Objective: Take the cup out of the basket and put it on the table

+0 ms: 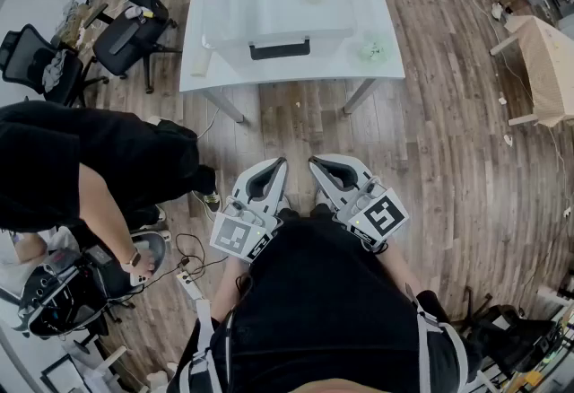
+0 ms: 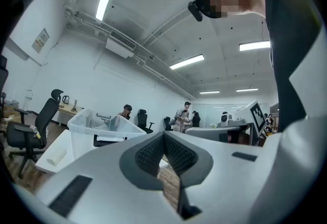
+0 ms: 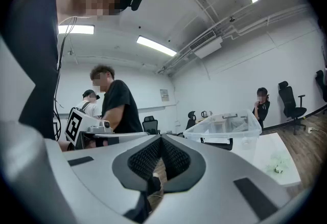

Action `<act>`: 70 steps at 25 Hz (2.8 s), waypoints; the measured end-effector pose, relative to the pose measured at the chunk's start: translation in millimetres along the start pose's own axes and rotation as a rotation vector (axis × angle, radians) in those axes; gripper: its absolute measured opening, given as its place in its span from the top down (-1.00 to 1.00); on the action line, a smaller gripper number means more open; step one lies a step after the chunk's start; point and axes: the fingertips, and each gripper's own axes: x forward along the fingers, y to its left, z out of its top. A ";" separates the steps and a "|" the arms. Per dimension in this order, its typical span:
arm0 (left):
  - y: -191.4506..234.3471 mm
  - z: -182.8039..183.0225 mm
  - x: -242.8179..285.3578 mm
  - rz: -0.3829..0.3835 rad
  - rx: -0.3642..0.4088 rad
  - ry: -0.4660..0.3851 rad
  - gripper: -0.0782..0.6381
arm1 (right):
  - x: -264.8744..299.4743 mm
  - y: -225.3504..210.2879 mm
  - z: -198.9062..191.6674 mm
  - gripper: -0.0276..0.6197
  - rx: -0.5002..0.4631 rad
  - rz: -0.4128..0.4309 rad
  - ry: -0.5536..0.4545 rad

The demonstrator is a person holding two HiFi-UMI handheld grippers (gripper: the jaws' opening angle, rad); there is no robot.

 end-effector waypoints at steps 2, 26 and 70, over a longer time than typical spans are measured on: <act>-1.4 1.2 1.3 0.000 -0.005 0.004 0.73 | -3.2 -2.1 2.0 0.86 0.012 -0.009 -0.003; -11.6 7.4 31.5 -0.010 0.003 0.009 0.73 | -21.6 -49.3 19.5 0.86 0.032 -0.063 -0.048; 96.9 14.1 118.3 -0.025 0.031 0.020 0.73 | 45.3 -166.9 31.0 0.86 0.032 -0.169 -0.034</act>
